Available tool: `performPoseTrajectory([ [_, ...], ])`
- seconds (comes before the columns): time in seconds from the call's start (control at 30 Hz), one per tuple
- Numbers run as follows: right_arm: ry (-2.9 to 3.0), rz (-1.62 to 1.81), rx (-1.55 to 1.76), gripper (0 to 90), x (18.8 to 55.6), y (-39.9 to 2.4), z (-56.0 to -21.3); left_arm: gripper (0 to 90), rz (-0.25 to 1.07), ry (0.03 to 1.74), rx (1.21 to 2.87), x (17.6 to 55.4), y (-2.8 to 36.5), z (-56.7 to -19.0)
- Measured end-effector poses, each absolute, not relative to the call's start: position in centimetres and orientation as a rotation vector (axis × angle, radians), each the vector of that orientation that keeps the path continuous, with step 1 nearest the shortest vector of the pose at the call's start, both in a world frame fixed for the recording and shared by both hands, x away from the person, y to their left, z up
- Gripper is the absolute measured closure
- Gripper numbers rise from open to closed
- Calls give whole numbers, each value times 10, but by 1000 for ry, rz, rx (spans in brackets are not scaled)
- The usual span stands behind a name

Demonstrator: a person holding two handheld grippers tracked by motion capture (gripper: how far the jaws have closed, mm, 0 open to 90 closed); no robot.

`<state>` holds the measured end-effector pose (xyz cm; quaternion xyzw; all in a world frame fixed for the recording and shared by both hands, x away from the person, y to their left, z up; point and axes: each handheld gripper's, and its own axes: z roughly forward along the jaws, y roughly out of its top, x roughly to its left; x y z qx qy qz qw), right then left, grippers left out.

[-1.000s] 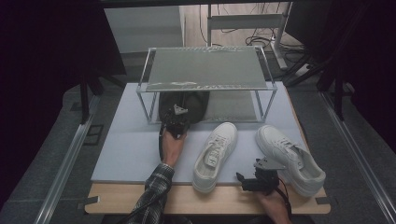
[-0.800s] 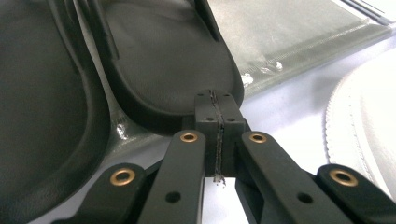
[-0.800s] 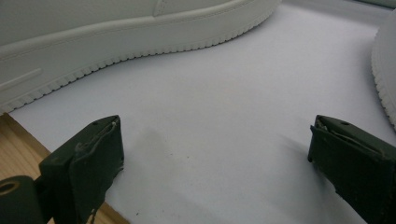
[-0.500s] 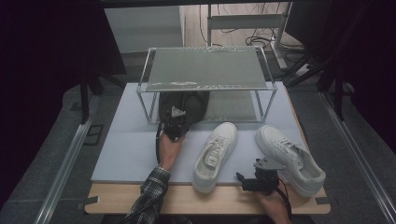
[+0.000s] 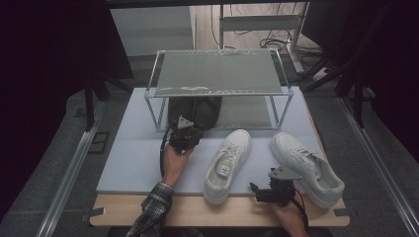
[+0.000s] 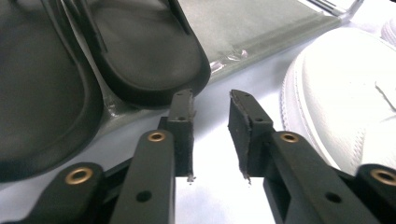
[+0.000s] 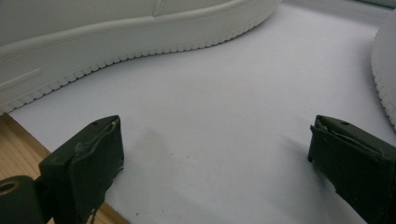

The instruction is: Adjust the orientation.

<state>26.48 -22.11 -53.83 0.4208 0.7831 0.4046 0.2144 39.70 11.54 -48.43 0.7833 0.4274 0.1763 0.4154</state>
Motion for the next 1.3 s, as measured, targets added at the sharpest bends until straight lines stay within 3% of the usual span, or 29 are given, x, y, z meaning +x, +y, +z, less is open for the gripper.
performPoseTrajectory([
  [0.83,2172,1122,1168,35,265,-221,-538,299,444,1082,1971,351,139,-484],
  [1.3,2172,1120,1168,35,265,-221,-538,145,444,1092,1961,324,155,-490],
])
